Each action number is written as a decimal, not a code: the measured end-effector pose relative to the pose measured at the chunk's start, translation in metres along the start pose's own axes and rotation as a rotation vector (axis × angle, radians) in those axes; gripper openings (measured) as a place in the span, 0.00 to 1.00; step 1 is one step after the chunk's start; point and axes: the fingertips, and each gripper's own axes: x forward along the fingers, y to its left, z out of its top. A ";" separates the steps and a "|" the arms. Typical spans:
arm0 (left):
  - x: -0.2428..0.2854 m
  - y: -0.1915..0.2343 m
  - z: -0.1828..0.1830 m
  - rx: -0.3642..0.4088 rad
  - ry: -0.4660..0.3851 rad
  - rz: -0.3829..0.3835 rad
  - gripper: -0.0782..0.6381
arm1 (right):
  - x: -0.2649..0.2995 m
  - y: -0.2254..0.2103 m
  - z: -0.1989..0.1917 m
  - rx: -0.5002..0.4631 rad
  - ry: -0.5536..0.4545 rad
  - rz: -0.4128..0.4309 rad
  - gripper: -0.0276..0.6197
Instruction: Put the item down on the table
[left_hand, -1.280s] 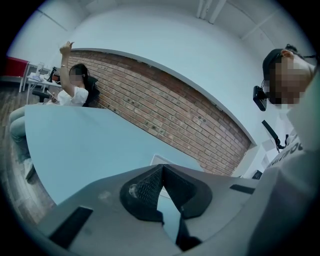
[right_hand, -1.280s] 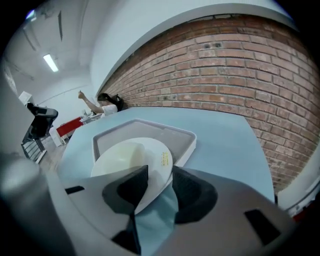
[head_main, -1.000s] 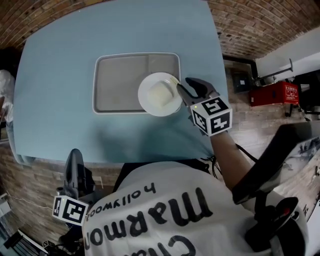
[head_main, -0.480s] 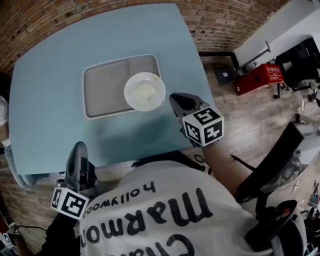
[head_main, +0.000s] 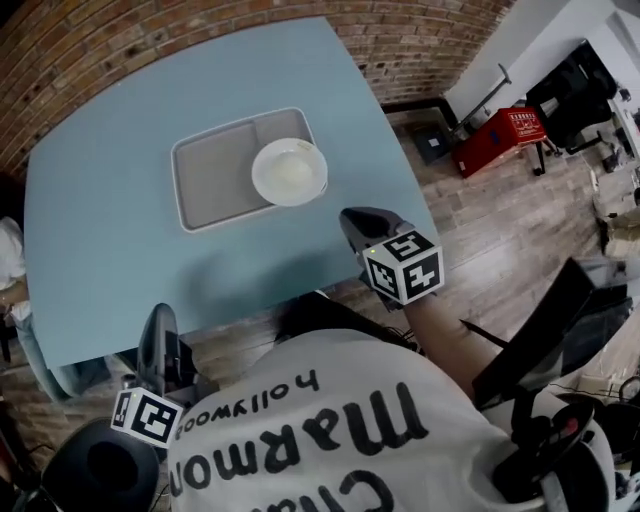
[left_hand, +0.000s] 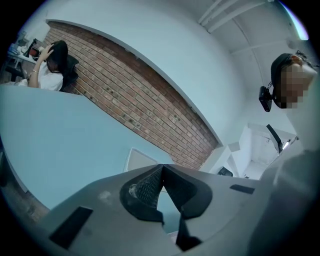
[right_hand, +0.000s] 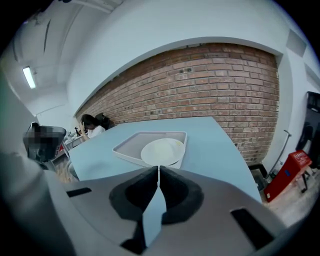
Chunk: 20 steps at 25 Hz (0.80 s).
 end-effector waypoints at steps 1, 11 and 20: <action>-0.001 0.000 0.000 0.000 0.003 -0.011 0.12 | -0.004 0.002 -0.002 0.006 -0.003 -0.006 0.07; -0.007 0.000 -0.012 0.040 0.096 -0.114 0.12 | -0.035 0.025 -0.016 0.067 -0.049 -0.043 0.06; -0.008 -0.002 -0.006 0.034 0.092 -0.155 0.12 | -0.041 0.033 -0.016 0.080 -0.065 -0.052 0.06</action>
